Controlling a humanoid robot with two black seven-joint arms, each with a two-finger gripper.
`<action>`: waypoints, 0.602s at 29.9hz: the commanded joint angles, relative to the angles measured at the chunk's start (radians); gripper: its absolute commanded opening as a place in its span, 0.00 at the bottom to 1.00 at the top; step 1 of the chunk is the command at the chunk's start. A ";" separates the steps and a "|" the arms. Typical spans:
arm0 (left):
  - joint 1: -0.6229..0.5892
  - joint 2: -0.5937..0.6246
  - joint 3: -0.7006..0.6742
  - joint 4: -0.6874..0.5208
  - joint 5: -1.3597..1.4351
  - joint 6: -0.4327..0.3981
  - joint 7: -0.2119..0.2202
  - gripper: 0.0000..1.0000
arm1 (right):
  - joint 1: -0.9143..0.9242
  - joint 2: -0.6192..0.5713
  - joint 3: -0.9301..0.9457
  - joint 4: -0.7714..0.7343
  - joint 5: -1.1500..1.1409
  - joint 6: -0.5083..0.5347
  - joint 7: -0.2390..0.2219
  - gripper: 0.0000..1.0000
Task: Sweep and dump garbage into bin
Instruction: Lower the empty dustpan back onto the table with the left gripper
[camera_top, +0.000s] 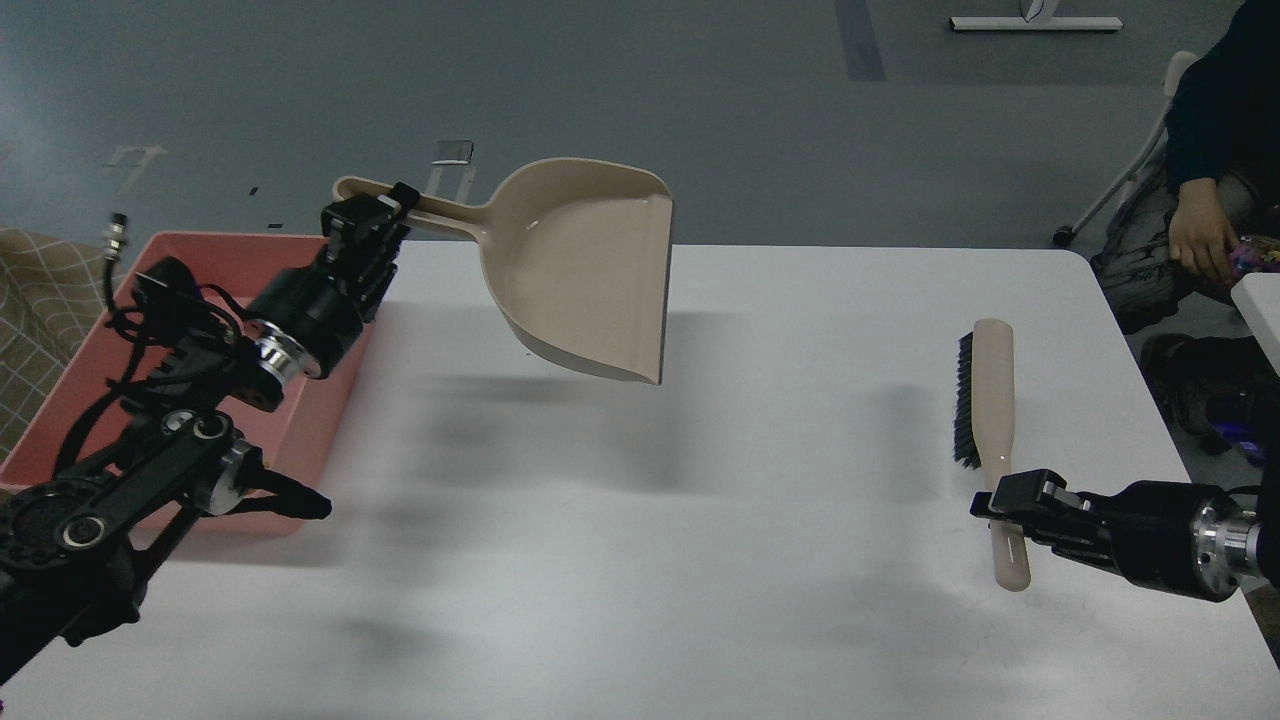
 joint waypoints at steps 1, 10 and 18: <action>-0.003 -0.091 0.035 0.041 0.025 0.023 0.003 0.00 | -0.008 0.000 0.001 0.000 -0.001 0.000 0.000 0.00; 0.006 -0.176 0.063 0.199 0.157 0.058 -0.003 0.00 | -0.010 0.000 -0.001 0.001 -0.001 0.000 0.000 0.00; -0.001 -0.171 0.141 0.219 0.155 0.115 -0.014 0.00 | -0.010 0.001 0.001 0.001 -0.001 -0.001 0.000 0.00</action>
